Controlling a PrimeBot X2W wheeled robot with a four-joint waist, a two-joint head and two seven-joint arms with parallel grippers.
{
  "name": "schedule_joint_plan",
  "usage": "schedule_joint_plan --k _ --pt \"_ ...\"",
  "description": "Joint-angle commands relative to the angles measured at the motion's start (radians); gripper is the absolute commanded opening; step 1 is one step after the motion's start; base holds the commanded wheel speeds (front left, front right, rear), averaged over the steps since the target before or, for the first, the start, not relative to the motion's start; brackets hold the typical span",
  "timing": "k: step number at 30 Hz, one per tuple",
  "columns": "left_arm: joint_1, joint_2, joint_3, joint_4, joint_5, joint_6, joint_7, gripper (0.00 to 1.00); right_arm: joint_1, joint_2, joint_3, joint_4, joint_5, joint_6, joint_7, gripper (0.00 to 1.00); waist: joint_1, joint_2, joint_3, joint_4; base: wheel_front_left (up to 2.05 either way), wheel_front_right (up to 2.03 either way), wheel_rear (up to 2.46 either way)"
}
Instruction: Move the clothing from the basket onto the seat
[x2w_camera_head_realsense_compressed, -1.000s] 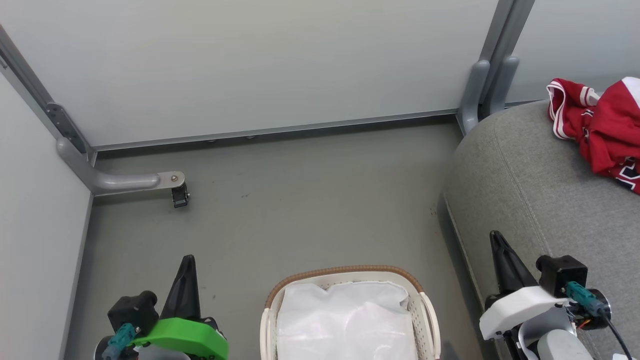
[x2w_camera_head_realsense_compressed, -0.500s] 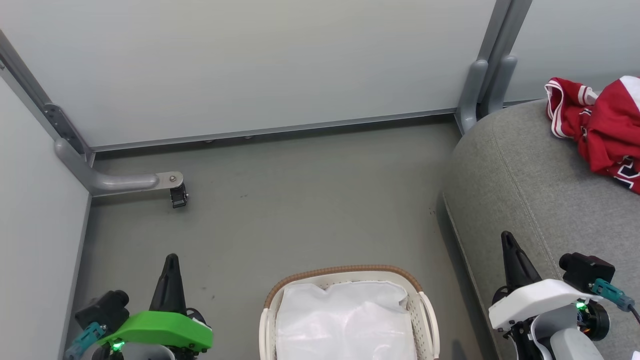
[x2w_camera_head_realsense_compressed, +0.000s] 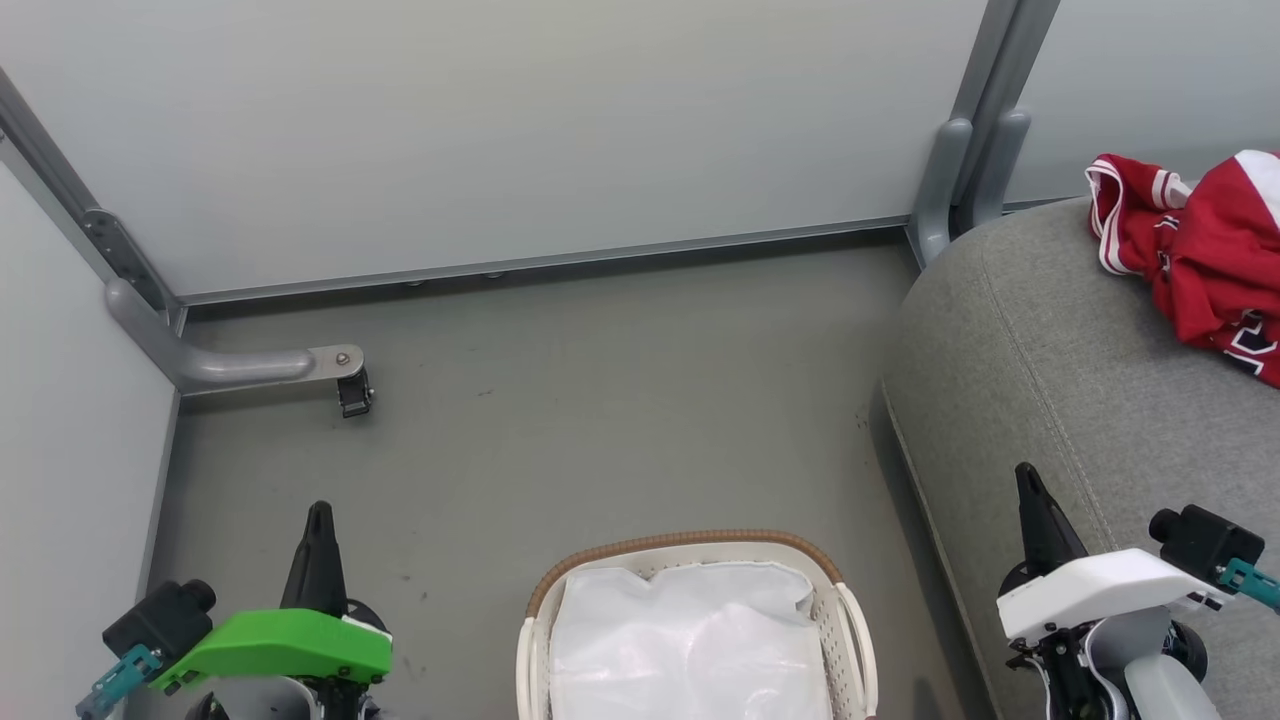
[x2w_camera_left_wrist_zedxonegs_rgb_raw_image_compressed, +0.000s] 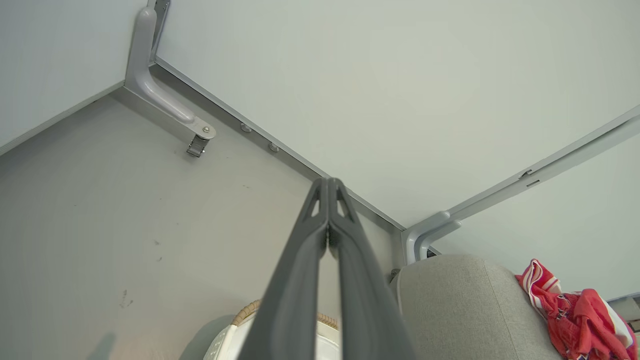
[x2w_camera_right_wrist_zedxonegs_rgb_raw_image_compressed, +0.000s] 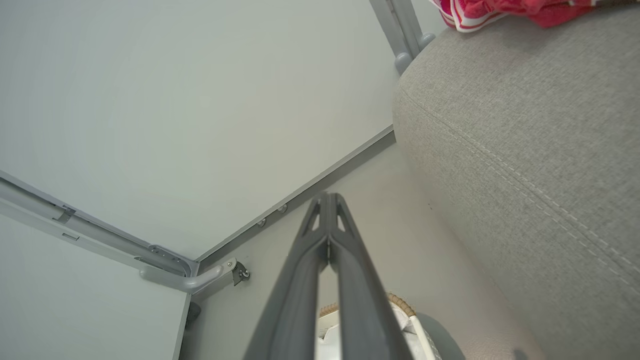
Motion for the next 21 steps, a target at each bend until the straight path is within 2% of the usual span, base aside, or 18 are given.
schedule_joint_plan --k 1,21 --pt "-0.033 0.002 0.009 -0.017 -0.034 0.006 0.006 0.0 -0.028 -0.006 -0.007 -0.015 0.038 0.0 0.009 0.0 0.0 0.0 0.0 0.0 0.0 0.0 0.0" --pt "-0.049 0.003 0.055 -0.043 -0.255 0.012 0.072 0.0 -0.037 -0.011 -0.028 -0.017 0.296 -0.001 0.073 0.0 0.0 0.0 0.0 -0.006 0.0 0.0 0.0"
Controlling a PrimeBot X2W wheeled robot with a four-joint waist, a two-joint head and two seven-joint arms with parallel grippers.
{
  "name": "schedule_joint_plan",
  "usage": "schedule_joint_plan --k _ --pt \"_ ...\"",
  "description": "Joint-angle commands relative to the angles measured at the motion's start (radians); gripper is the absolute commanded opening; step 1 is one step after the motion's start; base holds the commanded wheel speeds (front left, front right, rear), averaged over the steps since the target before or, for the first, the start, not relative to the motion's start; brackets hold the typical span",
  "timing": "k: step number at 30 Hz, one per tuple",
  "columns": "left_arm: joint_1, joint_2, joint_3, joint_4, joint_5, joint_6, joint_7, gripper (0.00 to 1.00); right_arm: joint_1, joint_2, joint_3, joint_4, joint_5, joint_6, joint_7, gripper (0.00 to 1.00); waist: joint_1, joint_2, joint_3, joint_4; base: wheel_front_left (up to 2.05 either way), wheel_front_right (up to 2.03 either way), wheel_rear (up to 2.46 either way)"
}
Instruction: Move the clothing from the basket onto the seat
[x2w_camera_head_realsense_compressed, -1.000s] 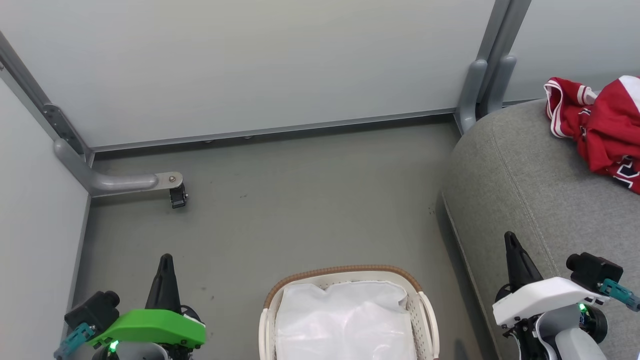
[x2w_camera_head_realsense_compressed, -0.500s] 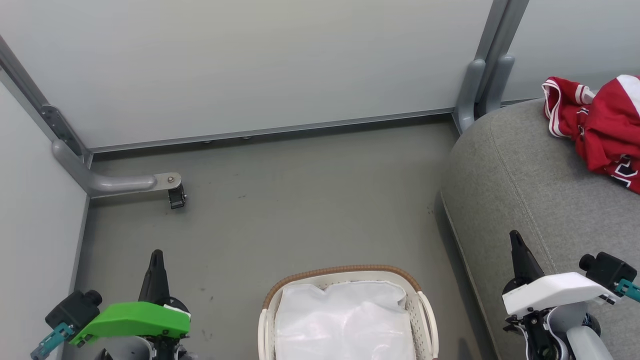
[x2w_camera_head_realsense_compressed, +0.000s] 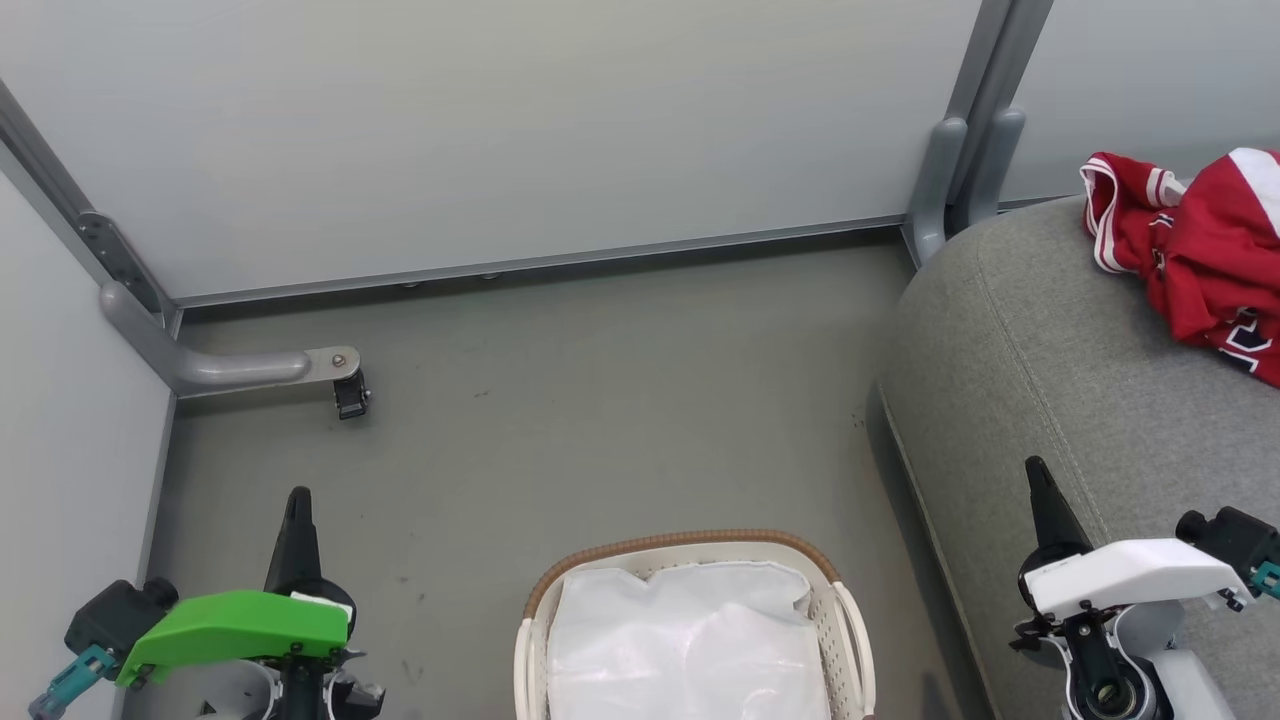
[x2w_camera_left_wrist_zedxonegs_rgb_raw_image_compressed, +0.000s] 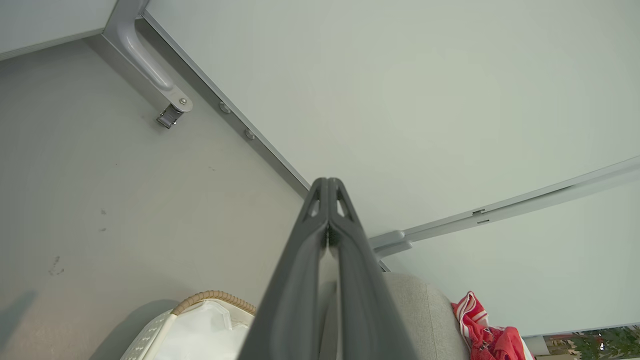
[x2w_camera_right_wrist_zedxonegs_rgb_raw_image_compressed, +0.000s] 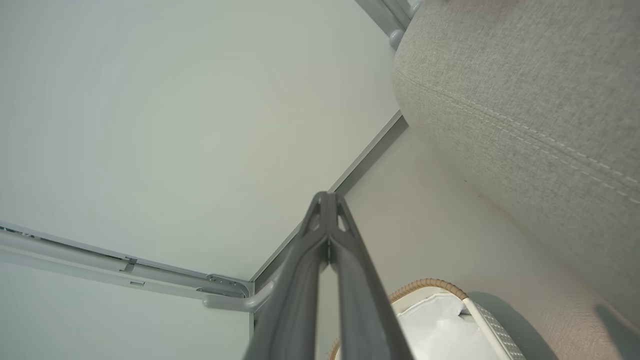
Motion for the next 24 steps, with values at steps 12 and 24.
schedule_joint_plan --k 12,24 --pt "-0.038 0.003 0.032 -0.027 -0.132 0.007 0.037 0.0 -0.026 -0.01 -0.015 -0.014 0.156 -0.001 0.036 0.0 0.0 0.0 0.0 -0.004 0.0 0.0 0.0" --pt "-0.045 0.003 0.053 -0.038 -0.236 0.009 0.068 0.0 -0.029 -0.014 -0.022 -0.014 0.277 -0.001 0.064 0.0 0.0 0.0 0.0 -0.007 0.0 0.0 0.0"
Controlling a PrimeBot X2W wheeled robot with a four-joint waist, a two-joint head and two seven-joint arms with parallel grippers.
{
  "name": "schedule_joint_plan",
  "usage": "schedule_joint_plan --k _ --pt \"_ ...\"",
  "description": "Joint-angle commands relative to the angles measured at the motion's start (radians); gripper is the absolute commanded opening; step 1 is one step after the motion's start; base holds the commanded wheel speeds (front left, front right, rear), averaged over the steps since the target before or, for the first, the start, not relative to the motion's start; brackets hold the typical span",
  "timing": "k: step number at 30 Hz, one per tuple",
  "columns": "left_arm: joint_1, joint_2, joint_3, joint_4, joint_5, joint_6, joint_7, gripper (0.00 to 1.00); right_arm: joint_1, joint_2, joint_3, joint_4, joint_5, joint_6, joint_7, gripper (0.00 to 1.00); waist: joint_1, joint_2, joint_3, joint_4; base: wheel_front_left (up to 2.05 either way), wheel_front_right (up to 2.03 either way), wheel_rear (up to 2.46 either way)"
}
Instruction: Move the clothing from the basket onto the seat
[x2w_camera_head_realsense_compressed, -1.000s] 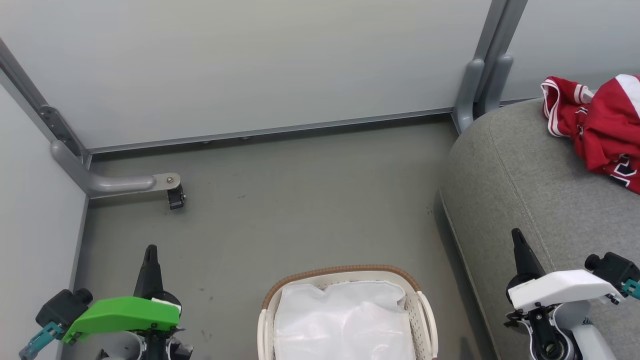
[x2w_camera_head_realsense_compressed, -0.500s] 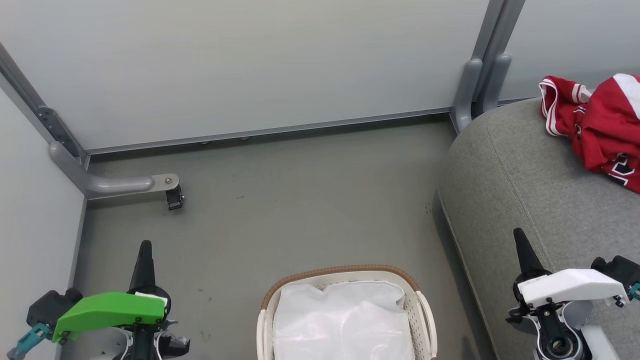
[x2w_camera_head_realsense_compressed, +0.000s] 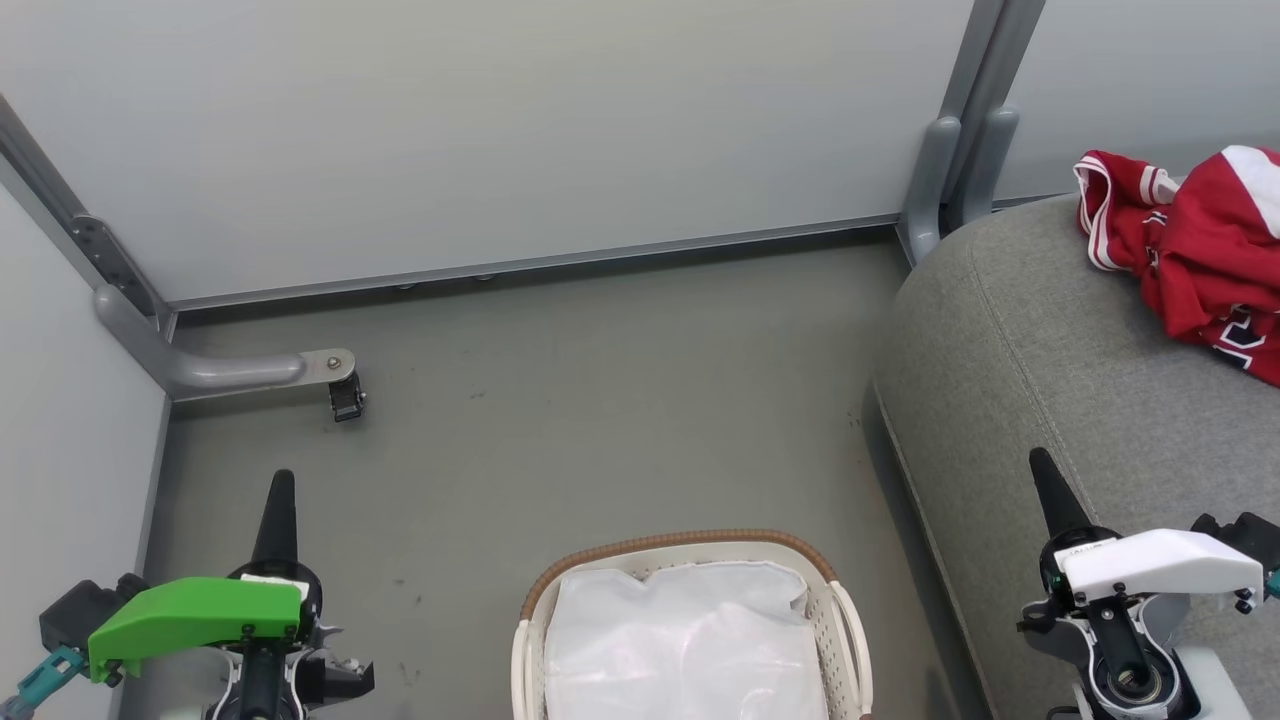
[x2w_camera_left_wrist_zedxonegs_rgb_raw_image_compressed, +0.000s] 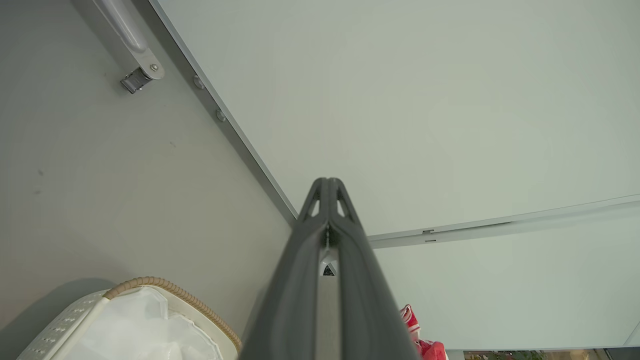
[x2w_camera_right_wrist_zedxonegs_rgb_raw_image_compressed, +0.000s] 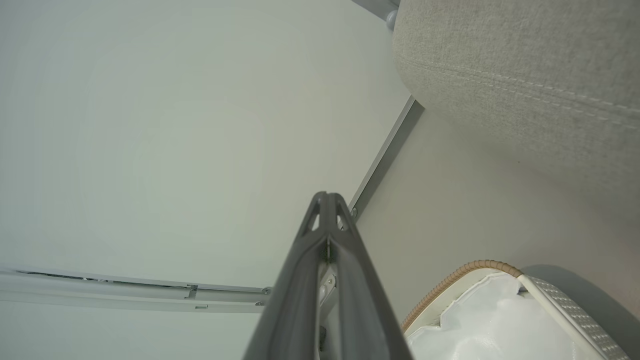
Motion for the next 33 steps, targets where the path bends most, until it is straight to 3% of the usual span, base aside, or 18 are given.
schedule_joint_plan --k 1,33 --pt "-0.025 0.003 0.007 -0.011 -0.026 0.001 0.006 0.0 -0.015 -0.009 -0.005 -0.01 0.026 -0.001 0.007 0.0 0.0 0.0 0.0 0.0 0.0 0.0 0.0" --pt "-0.04 0.004 0.055 -0.037 -0.255 0.008 0.075 0.0 -0.023 -0.023 -0.013 -0.01 0.304 -0.001 0.062 0.0 0.0 0.0 0.0 -0.01 0.0 0.0 0.0"
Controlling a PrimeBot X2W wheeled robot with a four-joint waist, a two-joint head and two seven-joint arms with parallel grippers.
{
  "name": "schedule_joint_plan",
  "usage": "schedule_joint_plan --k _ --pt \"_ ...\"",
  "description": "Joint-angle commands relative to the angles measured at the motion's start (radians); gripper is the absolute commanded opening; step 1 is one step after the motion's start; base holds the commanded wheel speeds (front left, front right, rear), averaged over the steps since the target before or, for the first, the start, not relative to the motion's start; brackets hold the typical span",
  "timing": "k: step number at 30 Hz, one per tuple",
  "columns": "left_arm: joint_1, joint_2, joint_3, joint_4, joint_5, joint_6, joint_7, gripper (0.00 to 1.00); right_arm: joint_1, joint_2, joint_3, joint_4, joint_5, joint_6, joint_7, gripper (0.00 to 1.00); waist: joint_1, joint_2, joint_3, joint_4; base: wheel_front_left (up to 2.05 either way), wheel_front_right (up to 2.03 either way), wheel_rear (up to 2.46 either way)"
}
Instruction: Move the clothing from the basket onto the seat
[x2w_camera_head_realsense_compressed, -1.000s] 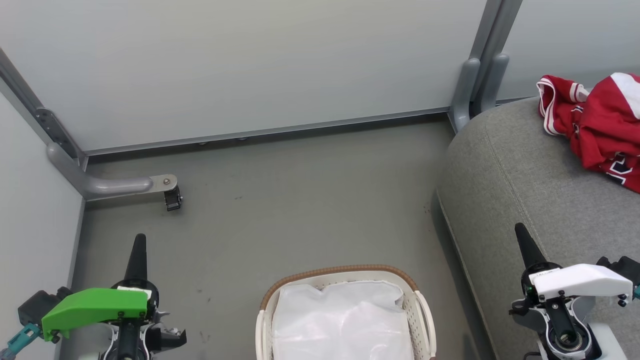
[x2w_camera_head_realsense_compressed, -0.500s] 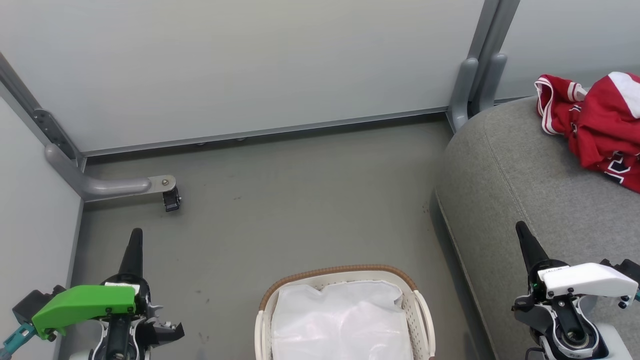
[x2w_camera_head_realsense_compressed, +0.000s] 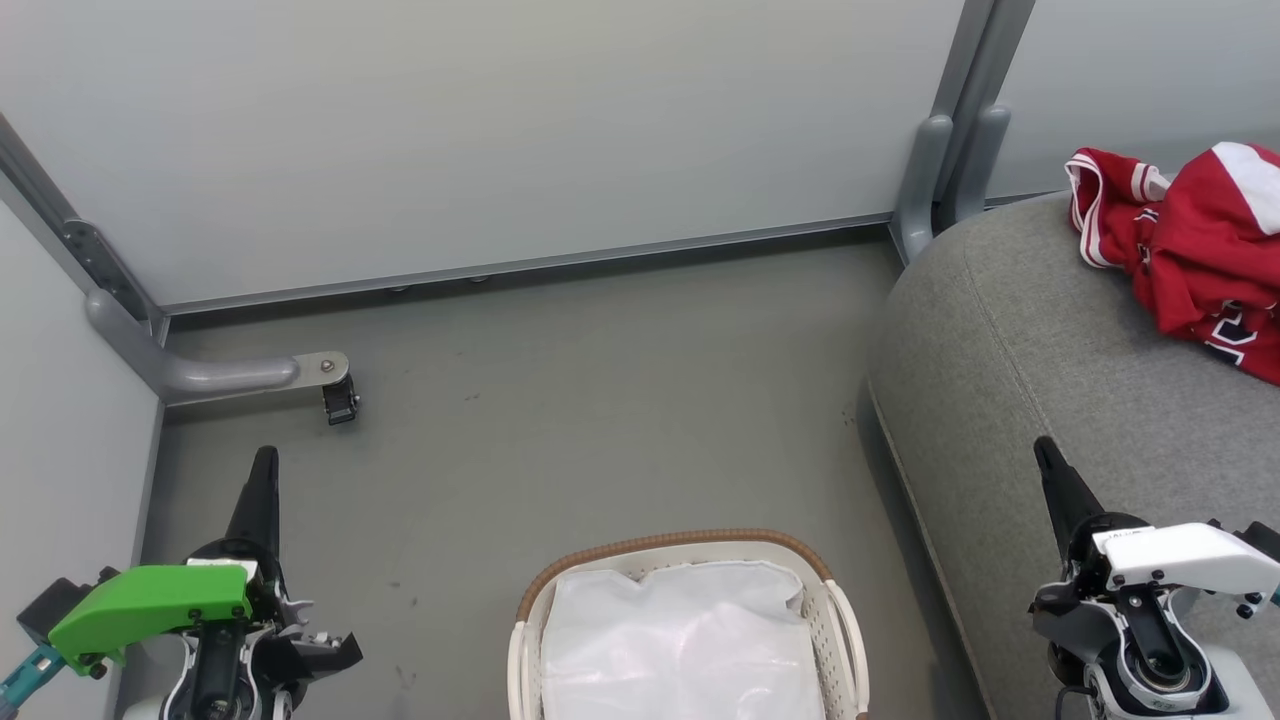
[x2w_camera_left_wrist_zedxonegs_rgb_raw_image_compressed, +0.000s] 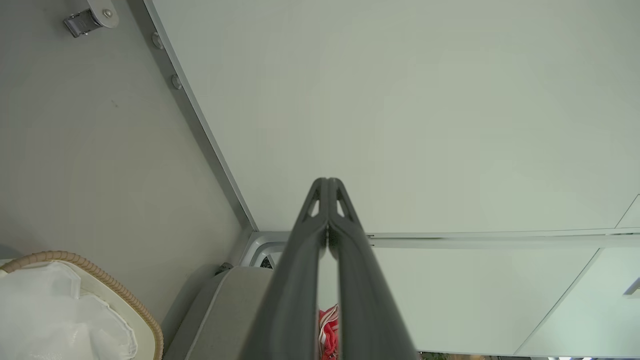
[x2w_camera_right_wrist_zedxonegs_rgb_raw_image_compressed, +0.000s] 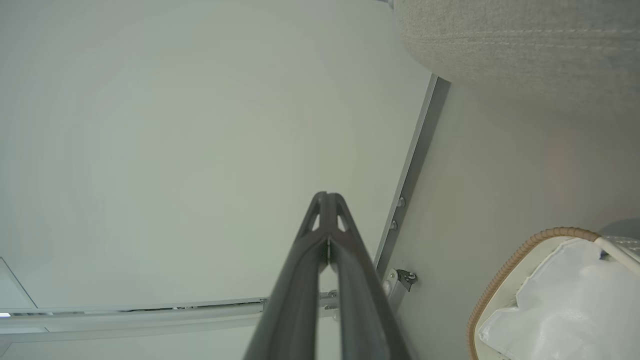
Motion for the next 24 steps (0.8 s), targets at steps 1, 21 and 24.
schedule_joint_plan --k 1,21,24 --pt "-0.018 0.004 0.008 -0.006 -0.021 0.002 0.008 0.0 -0.01 -0.007 -0.003 -0.005 0.021 0.0 0.008 0.0 0.0 0.0 0.0 0.0 0.0 0.0 0.0" --pt "-0.019 0.004 0.022 -0.015 -0.094 0.003 0.03 0.0 -0.011 -0.019 0.005 -0.006 0.123 0.0 0.016 0.0 0.0 0.0 0.0 -0.004 0.0 0.0 0.0" --pt "-0.019 0.004 0.022 -0.015 -0.094 0.003 0.03 0.0 -0.011 -0.02 0.007 -0.006 0.124 0.0 0.014 0.0 0.0 0.0 0.0 -0.004 0.0 0.0 0.0"
